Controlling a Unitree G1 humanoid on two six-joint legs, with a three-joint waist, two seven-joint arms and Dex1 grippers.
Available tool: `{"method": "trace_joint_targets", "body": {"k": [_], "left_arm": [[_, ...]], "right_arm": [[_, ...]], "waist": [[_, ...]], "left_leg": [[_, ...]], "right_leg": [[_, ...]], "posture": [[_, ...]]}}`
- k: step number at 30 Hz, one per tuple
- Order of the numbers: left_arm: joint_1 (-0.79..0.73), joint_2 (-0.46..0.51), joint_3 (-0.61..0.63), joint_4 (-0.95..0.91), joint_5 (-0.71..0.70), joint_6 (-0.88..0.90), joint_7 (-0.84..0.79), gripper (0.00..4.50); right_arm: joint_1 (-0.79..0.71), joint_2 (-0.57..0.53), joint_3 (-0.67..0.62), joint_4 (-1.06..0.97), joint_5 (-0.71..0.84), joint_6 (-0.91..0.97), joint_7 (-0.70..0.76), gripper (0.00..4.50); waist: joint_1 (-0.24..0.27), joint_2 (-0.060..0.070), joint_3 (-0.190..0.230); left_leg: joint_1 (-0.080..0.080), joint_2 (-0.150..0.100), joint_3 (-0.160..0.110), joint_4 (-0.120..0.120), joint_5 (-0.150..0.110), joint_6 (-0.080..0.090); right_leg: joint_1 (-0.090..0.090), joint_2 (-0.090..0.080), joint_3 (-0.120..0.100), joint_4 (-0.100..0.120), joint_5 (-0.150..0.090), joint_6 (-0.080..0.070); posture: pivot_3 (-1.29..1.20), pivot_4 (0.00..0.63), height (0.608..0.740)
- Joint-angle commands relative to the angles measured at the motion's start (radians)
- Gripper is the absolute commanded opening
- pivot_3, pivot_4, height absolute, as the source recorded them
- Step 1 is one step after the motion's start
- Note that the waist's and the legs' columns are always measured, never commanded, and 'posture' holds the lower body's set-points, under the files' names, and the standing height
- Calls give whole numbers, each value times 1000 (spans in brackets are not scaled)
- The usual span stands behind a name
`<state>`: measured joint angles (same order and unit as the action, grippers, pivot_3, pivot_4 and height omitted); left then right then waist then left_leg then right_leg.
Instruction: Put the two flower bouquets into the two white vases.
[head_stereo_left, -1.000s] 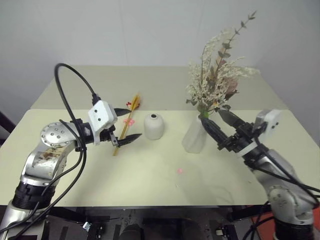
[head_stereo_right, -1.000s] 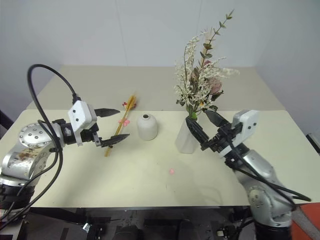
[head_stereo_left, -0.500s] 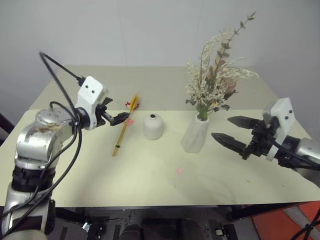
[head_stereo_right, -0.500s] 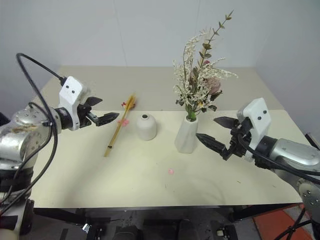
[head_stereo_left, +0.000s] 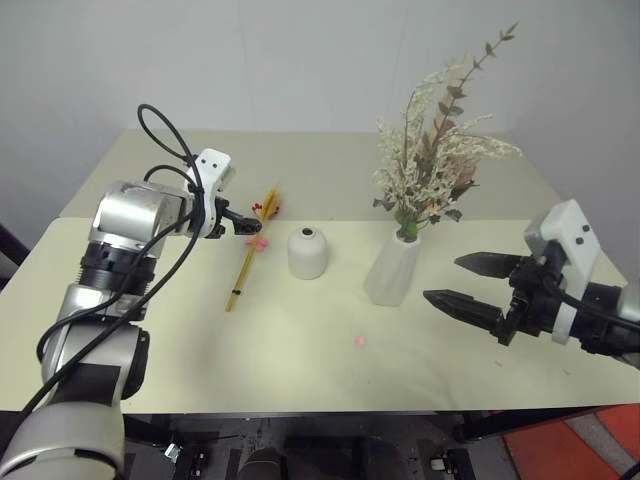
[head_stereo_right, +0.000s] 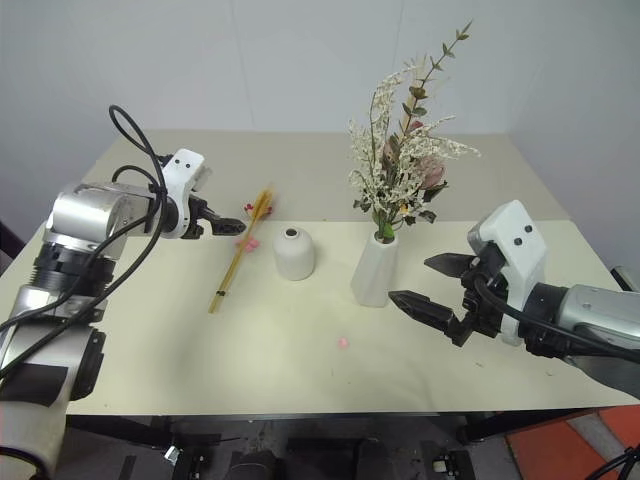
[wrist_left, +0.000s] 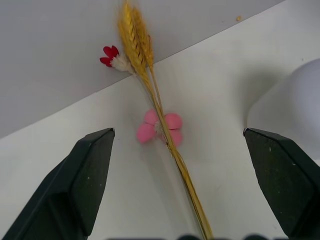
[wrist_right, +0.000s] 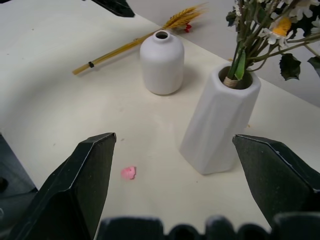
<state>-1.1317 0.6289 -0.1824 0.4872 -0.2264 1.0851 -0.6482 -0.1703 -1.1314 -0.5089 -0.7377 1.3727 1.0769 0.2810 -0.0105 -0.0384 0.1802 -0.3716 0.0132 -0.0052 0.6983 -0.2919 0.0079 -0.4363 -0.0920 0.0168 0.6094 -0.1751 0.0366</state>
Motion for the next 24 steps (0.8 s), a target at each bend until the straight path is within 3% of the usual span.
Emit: {"method": "trace_joint_targets", "body": {"k": [1,12,24], "left_arm": [[-52,-13,-1,93,41,-12,2,4500],[-51,-70,52,191,30,64,-5,4500],[17,-99,55,152,26,138,3,4500]], "right_arm": [[10,-17,-31,-12,9,-18,-15,4465],[-29,-4,47,6,-30,-52,-35,4465],[-51,0,80,10,-51,-49,-53,4465]], "waist": [[-2,0,0],[-1,-1,0],[-1,-1,0]], "left_leg": [[0,0,0,0,0,0],[-2,0,0,2,0,0],[-2,0,0,2,0,0]], "right_leg": [[0,0,0,0,0,0],[-1,0,0,1,0,0],[-1,0,0,1,0,0]], "posture": [[0,150,740],[0,150,740],[0,150,740]]}}
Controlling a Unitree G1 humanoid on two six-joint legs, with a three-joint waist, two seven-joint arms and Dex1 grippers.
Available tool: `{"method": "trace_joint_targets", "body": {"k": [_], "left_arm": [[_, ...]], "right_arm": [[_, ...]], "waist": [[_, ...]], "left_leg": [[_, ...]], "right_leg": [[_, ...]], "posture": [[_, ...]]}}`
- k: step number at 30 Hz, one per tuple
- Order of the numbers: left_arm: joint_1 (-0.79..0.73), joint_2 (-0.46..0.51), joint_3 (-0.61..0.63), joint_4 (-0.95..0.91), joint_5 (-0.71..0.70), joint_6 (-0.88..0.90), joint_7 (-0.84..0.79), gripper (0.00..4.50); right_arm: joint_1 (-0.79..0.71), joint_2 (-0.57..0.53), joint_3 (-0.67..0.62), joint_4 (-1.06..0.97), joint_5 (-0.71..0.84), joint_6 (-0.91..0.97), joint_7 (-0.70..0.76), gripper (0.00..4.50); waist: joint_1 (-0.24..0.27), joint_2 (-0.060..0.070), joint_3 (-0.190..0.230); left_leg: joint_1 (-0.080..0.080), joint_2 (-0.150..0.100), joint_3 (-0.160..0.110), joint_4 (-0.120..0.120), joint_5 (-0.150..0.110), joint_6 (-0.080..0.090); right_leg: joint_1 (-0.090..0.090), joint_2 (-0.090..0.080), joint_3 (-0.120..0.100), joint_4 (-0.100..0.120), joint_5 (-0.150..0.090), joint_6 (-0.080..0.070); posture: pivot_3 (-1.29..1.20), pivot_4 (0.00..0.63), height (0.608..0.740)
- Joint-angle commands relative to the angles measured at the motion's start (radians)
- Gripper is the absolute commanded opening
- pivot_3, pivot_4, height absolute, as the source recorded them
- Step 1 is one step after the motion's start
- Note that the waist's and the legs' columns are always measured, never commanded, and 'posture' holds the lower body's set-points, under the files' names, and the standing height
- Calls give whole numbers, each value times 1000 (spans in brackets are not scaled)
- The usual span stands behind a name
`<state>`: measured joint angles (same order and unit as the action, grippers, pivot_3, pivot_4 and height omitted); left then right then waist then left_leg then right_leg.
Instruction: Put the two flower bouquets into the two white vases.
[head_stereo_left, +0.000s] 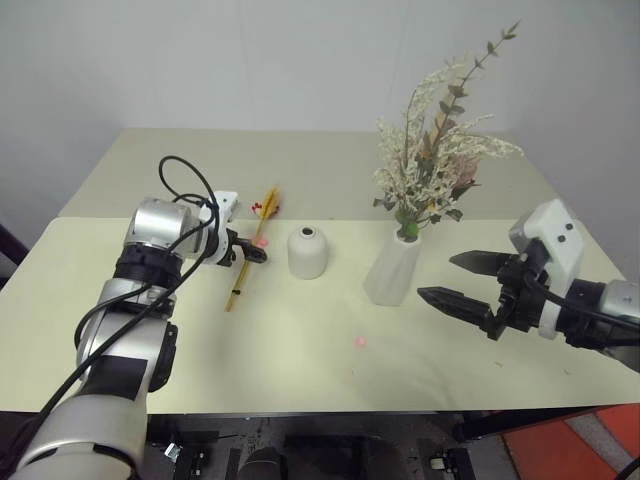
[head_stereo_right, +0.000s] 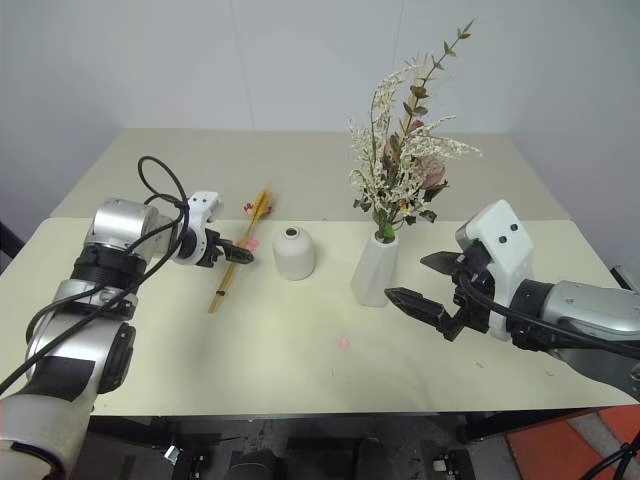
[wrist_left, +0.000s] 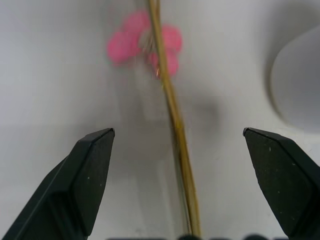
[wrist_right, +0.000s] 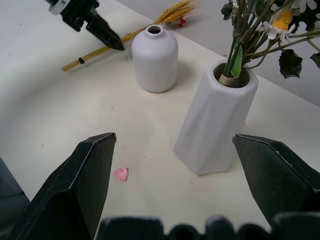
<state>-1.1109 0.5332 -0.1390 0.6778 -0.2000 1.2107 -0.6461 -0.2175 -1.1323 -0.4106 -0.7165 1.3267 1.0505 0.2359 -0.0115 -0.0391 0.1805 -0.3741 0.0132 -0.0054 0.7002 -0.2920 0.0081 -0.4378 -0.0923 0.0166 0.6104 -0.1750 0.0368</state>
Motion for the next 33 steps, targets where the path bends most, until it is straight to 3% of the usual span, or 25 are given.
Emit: {"method": "trace_joint_targets", "body": {"k": [1,2,5,17,22,25,27,33], "left_arm": [[-1,-8,20,-32,-2,14,5,4500],[2,-10,26,-25,-5,12,4,4500],[1,-20,34,-5,0,-9,10,3907],[2,-43,31,-17,35,-78,53,29],[62,-85,102,-143,44,-172,166,29],[131,-139,225,-260,7,-314,257,29],[208,-188,326,-388,-27,-505,302,29],[242,-290,499,-490,-206,-685,287,29]], "right_arm": [[-2,3,-20,-13,-3,-23,-11,4465],[0,5,-21,-14,-3,-24,-13,4465],[3,10,-18,-16,-6,-24,-20,4500],[31,4,-49,-30,4,-19,-13,4500],[73,-15,-102,-36,-10,-16,35,4500],[86,-29,-122,-39,-8,-13,56,4500],[96,15,-136,-69,-62,-71,57,4500],[156,143,-108,-145,-285,-260,143,4500]], "waist": [[0,0,0],[0,0,0],[1,0,0],[2,0,0],[7,0,0],[8,0,0],[9,0,0],[22,-1,-1]], "left_leg": [[0,0,0,0,0,0],[0,0,0,0,0,0],[0,0,0,0,0,0],[0,0,0,0,0,0],[0,0,0,0,0,0],[0,0,0,1,0,0],[0,1,0,1,0,0],[0,0,0,3,0,0]], "right_leg": [[0,0,0,0,0,0],[0,0,0,0,0,0],[0,0,0,0,0,0],[0,0,0,0,0,0],[0,0,0,0,0,0],[0,0,0,0,0,0],[0,-1,0,0,0,0],[1,-1,0,0,1,0]], "posture": [[0,150,740],[0,150,740],[0,150,740],[0,150,740],[0,150,740],[0,150,740],[0,150,740],[0,150,740]]}}
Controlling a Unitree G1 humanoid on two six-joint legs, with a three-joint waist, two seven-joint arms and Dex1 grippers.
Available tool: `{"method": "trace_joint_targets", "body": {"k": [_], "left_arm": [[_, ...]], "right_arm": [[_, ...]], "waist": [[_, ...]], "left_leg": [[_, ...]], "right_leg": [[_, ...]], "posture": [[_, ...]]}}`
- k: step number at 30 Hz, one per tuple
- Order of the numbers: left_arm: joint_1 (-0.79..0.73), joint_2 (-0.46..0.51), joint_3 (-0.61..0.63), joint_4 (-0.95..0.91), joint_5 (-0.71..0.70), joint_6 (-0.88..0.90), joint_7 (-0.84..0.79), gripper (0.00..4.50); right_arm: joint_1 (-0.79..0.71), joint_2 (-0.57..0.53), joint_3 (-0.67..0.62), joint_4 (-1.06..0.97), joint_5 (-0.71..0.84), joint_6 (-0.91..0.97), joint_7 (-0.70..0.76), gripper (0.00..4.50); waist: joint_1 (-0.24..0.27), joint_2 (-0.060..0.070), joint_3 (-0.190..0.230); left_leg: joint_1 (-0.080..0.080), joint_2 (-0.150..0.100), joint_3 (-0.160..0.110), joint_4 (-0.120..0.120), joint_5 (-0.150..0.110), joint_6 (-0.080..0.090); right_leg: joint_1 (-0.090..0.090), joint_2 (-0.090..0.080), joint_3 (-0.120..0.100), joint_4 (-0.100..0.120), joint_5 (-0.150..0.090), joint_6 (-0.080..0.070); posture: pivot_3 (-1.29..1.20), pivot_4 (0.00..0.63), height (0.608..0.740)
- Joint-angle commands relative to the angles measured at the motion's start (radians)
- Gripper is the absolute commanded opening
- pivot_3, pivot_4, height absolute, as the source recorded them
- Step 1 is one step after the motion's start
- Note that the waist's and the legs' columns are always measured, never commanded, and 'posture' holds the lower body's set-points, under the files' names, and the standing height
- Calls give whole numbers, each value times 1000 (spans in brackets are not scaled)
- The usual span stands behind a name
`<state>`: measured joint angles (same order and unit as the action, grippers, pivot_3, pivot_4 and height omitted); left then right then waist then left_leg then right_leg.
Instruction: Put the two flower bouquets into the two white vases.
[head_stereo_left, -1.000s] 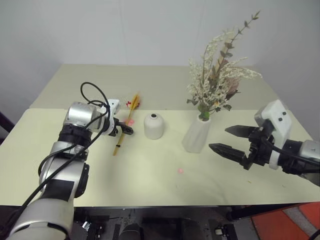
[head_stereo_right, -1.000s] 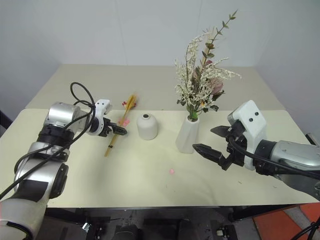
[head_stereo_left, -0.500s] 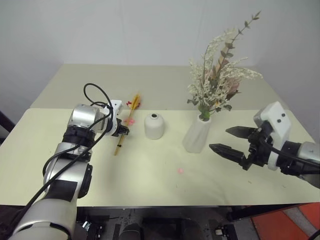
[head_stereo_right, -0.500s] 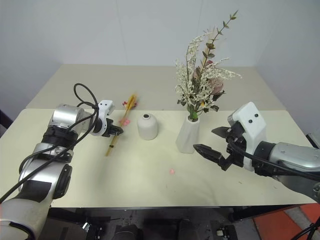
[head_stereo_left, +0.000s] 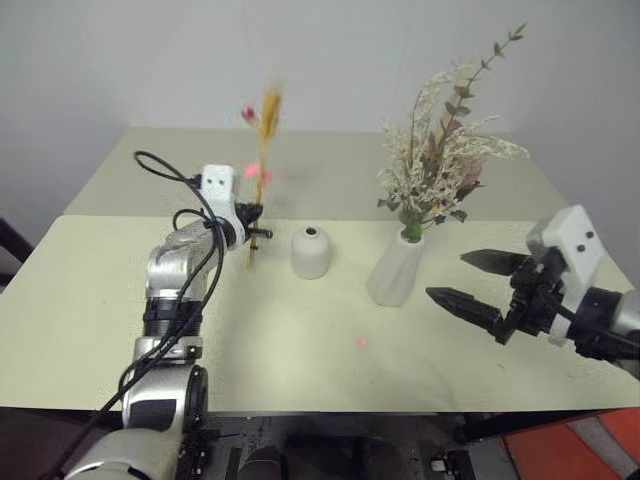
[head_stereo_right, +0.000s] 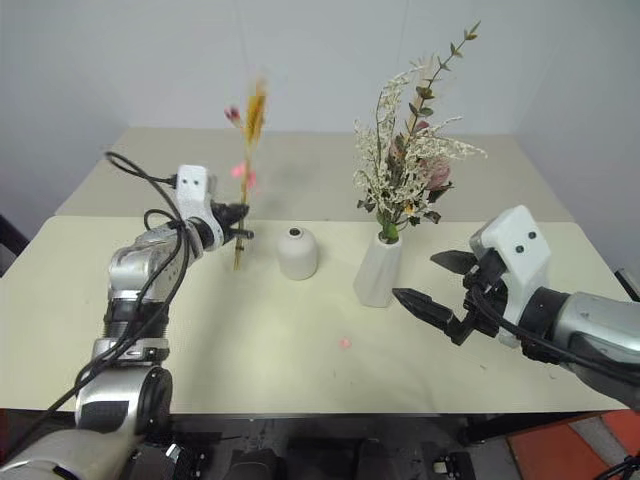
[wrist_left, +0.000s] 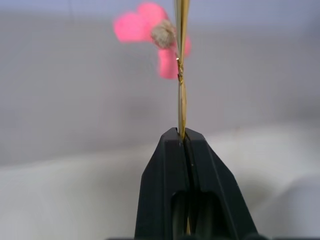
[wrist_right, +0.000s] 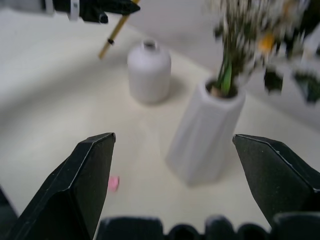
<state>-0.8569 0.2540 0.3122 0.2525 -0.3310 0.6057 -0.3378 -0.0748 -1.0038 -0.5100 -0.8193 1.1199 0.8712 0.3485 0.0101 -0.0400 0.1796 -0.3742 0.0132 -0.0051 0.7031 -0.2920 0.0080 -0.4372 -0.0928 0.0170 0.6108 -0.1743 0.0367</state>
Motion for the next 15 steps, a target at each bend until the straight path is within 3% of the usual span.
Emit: {"method": "trace_joint_targets", "body": {"k": [1,8,15], "left_arm": [[-16,-21,51,-71,-113,-92,-63,29],[-98,-86,120,14,-373,-113,-269,29],[-151,-65,70,155,-357,-160,-341,29]], "right_arm": [[26,29,-3,-53,-95,-100,45,4500],[89,119,-9,-105,-113,-179,77,4500],[154,157,-8,-164,-161,-193,27,4500]], "waist": [[1,0,0],[4,-1,-1],[-6,-1,-1]], "left_leg": [[0,0,0,0,0,0],[1,-1,-1,2,0,0],[7,0,-1,1,-1,1]], "right_leg": [[0,0,0,0,0,0],[3,0,-2,-1,0,0],[10,1,-1,-2,0,0]], "posture": [[0,150,740],[0,150,740],[0,150,740]]}}
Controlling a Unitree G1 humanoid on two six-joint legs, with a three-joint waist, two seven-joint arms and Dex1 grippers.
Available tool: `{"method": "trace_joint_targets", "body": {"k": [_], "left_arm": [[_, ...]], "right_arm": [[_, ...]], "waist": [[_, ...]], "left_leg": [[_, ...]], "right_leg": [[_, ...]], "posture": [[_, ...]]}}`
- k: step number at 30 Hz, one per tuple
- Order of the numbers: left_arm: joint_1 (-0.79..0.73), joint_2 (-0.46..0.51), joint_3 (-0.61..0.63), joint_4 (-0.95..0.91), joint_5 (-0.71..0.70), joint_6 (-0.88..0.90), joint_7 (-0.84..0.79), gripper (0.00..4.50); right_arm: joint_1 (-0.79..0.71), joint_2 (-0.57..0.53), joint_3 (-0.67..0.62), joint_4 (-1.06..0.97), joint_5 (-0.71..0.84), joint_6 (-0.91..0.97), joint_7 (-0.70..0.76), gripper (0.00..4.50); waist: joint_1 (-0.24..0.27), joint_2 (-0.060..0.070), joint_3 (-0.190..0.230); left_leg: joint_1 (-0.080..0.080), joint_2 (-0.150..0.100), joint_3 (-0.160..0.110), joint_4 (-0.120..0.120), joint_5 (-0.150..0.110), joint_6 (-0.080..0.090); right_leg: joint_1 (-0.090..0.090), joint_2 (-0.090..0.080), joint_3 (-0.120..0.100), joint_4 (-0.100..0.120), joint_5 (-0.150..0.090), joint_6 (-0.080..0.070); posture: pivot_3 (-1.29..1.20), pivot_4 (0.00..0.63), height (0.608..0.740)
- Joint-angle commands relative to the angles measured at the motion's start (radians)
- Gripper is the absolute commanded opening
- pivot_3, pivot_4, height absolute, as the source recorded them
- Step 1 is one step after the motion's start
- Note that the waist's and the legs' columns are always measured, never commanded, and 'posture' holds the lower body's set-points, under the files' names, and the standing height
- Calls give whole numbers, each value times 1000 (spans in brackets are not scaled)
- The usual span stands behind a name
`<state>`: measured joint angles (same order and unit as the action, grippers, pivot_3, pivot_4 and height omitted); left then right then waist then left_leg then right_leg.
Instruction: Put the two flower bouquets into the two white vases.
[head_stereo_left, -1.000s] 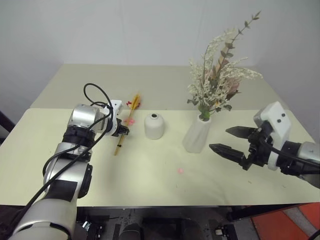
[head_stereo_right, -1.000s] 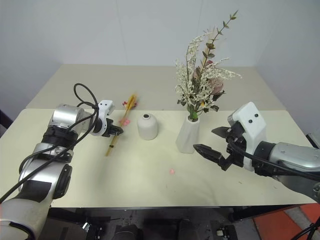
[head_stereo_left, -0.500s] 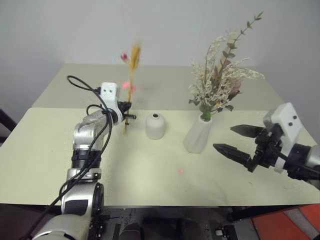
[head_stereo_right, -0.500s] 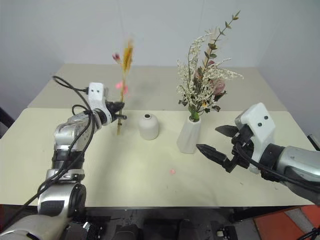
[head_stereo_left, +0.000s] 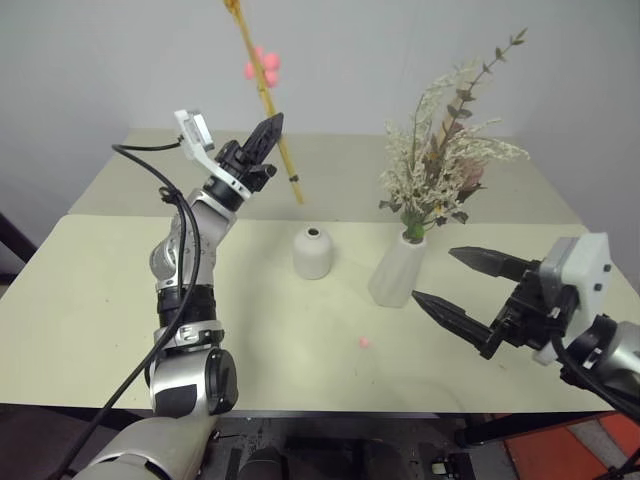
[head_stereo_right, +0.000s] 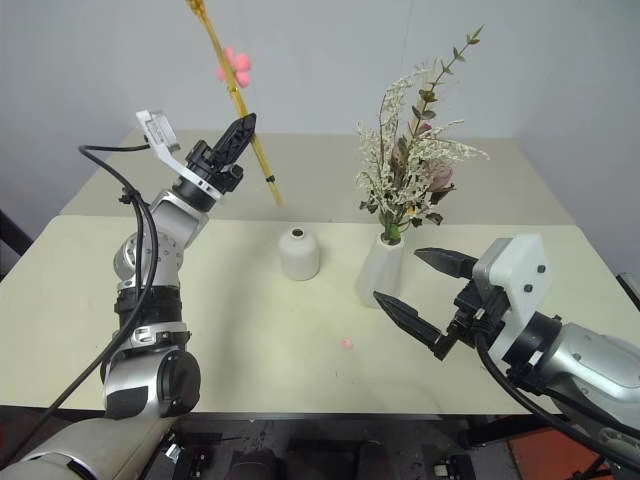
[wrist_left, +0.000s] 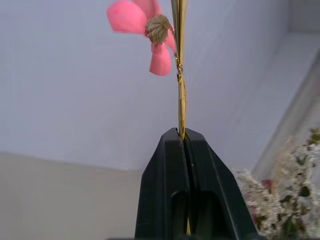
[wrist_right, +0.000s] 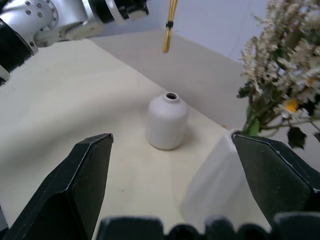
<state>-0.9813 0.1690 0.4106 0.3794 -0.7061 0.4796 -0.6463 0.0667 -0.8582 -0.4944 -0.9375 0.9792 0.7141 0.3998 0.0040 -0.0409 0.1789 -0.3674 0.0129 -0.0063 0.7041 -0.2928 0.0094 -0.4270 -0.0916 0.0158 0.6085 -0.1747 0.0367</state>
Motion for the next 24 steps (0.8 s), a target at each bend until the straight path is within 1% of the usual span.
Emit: {"method": "trace_joint_targets", "body": {"k": [1,6,9,14,16,21,24], "left_arm": [[-25,25,-49,36,35,-52,-56,29],[-24,21,-86,94,83,-143,-82,29],[-37,13,-77,143,74,-157,-84,29],[-40,3,-101,206,87,-172,-111,29],[-39,-2,-107,226,98,-204,-120,29],[-79,-7,-71,323,87,-250,-125,29],[-98,-9,-73,382,114,-305,-130,29]], "right_arm": [[23,16,-30,-51,-24,-37,-32,4500],[52,23,-38,-61,-48,-49,-43,4500],[49,20,-28,-57,-59,-52,-44,4500],[41,16,-13,-50,-79,-49,-46,4500],[42,17,-14,-52,-86,-50,-46,4500],[49,21,-23,-57,-92,-50,-50,4500],[54,23,-26,-63,-93,-49,-51,4500]], "waist": [[0,0,0],[3,0,0],[4,0,0],[4,0,0],[5,0,0],[5,0,0],[5,0,0]], "left_leg": [[0,0,0,0,0,0],[0,0,-1,0,0,0],[1,0,-1,0,0,0],[0,0,-1,0,0,0],[0,0,-1,0,0,0],[0,0,-1,0,0,0],[0,0,-1,0,0,0]], "right_leg": [[1,0,0,0,0,0],[1,0,-1,-1,0,0],[2,0,-1,-1,0,0],[1,0,-1,-2,0,0],[2,0,-1,-2,0,0],[2,0,-1,-2,0,0],[2,0,-1,-2,0,0]], "posture": [[0,150,740],[0,150,740],[0,150,740],[0,150,740],[0,150,740],[0,150,740],[0,150,740]]}}
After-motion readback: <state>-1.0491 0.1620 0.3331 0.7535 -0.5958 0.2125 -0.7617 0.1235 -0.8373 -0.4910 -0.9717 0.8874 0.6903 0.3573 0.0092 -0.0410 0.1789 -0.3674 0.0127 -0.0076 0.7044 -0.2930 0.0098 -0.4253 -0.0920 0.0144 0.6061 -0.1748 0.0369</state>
